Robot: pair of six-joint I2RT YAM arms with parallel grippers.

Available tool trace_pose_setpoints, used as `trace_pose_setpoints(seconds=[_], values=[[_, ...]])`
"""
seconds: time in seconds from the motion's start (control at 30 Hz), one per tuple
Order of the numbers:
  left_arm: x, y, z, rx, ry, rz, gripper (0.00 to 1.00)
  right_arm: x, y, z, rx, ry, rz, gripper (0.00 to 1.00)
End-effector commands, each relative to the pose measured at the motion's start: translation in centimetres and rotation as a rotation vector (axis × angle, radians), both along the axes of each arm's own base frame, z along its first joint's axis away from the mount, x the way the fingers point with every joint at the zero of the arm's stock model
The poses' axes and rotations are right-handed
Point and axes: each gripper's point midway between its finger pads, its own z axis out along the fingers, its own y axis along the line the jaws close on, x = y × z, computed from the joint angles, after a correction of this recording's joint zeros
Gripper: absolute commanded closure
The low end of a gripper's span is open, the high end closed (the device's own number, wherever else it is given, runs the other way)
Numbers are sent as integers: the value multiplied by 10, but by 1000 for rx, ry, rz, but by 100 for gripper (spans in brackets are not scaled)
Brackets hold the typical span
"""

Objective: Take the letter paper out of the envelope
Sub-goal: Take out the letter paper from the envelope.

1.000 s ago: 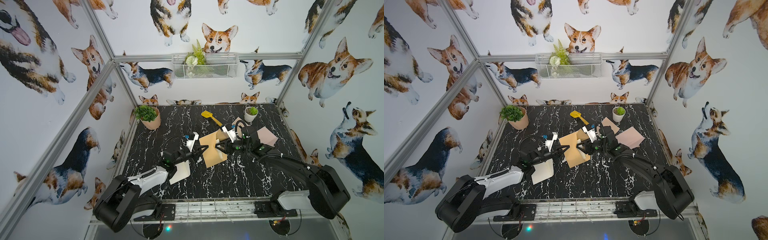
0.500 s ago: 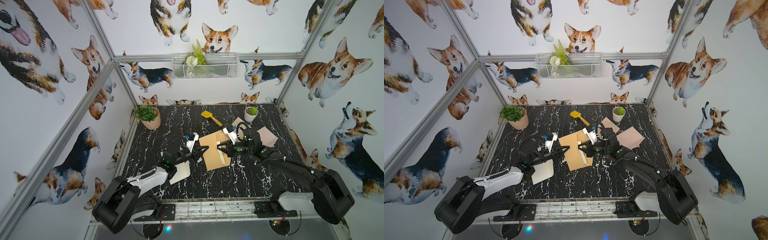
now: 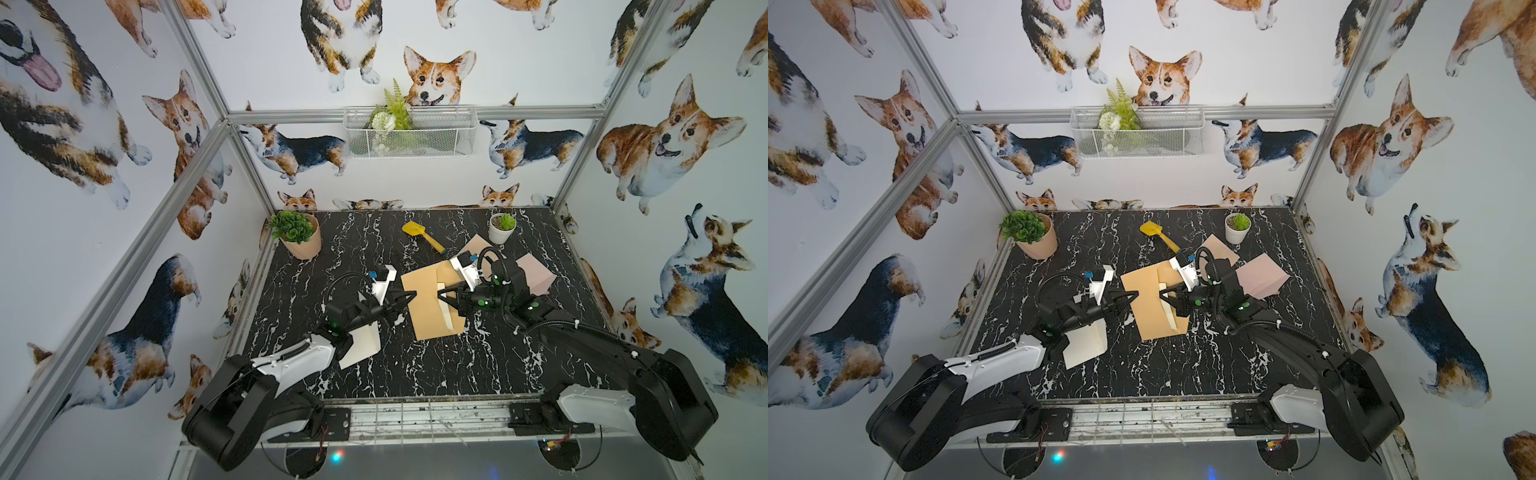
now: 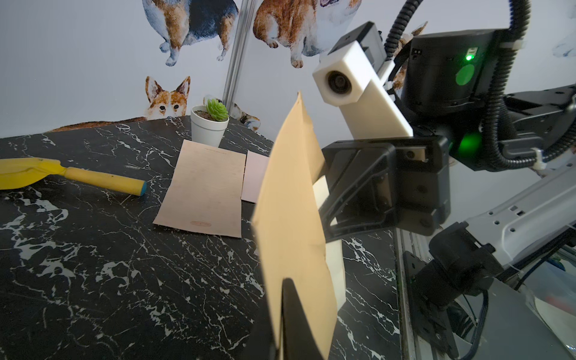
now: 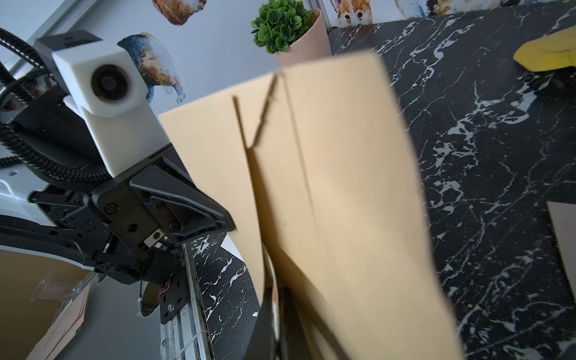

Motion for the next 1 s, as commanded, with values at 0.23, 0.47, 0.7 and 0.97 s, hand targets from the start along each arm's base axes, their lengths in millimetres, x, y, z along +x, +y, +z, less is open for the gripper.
trace_pose_setpoints(seconds=[0.23,0.47,0.7,0.97], values=[[5,3,4,-4,-24,33,96,5,-18,-5,-42,-39,-73,100],[6,4,2,1,-22,42,98,8,-30,-2,-44,-56,-122,100],[7,5,2,2,-21,49,98,13,-43,2,-27,-63,-174,100],[7,5,1,4,-19,55,95,14,-49,0,-25,-57,-194,100]])
